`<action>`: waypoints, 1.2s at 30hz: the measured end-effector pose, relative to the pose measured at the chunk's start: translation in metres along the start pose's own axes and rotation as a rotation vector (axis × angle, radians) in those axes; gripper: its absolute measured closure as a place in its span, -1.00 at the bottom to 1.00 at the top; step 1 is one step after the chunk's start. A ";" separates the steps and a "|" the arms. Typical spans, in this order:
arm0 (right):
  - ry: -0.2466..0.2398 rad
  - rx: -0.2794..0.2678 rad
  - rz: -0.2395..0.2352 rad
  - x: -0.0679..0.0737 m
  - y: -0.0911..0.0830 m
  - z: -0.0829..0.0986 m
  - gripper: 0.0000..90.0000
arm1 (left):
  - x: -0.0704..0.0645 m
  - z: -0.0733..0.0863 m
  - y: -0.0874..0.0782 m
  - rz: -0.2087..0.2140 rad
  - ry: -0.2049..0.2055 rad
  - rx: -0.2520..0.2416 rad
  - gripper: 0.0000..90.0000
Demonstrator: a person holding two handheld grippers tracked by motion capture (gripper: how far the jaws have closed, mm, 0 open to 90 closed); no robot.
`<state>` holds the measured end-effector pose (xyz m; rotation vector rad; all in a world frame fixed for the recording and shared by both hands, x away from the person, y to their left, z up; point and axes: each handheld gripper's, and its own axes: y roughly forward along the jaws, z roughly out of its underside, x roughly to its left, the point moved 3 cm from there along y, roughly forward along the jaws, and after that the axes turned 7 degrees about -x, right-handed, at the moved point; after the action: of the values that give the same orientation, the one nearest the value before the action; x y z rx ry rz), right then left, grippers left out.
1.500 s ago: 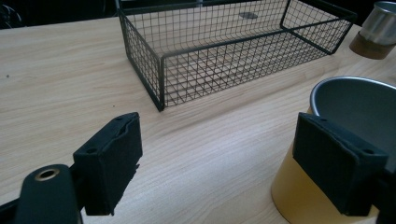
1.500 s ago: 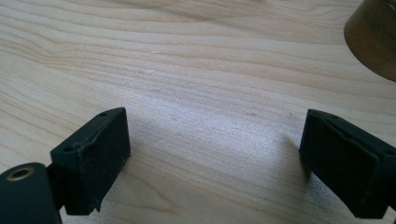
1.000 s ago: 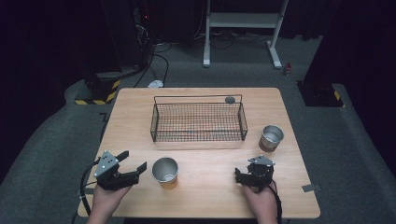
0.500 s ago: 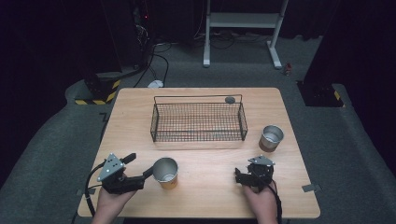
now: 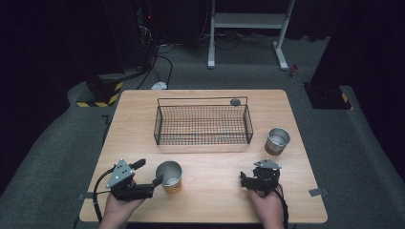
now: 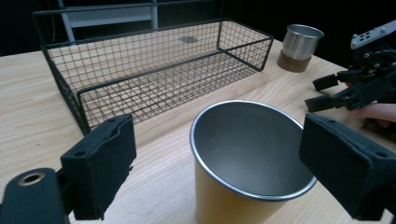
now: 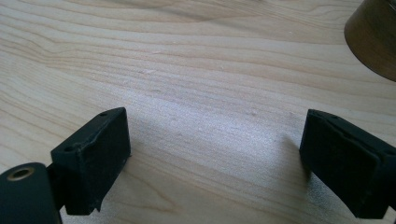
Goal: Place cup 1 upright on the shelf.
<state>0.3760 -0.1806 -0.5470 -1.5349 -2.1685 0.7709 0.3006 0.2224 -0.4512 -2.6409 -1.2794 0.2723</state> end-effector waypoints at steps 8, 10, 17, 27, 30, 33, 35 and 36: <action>0.000 0.000 0.000 0.000 0.000 0.000 -0.81 | -0.009 0.002 0.005 0.035 0.002 0.005 -0.86; -0.008 -0.002 -0.006 0.000 0.000 0.000 -0.81 | -0.011 0.004 0.007 0.043 0.006 0.011 -0.89; -0.008 -0.003 -0.007 0.000 0.000 0.000 -0.81 | -0.016 0.006 0.011 0.063 0.020 0.016 -0.91; -0.009 -0.003 -0.006 0.000 0.000 0.000 -0.81 | -0.022 0.012 0.019 0.056 0.049 0.027 -0.94; -0.008 -0.002 -0.006 0.000 0.000 0.000 -0.81 | -0.022 0.015 0.021 0.056 0.060 0.034 -0.95; -0.009 -0.003 -0.004 0.000 0.000 0.000 -0.80 | -0.022 0.017 0.024 0.056 0.059 0.041 -0.95; -0.009 -0.002 -0.005 0.000 0.000 0.000 -0.80 | -0.022 0.018 0.025 0.057 0.057 0.039 -0.95; -0.009 -0.002 -0.005 0.000 0.000 0.000 -0.80 | -0.022 0.019 0.026 0.059 0.063 0.042 -0.95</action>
<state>0.3763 -0.1803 -0.5471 -1.5291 -2.1801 0.7758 0.3020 0.1916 -0.4741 -2.6331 -1.1662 0.2207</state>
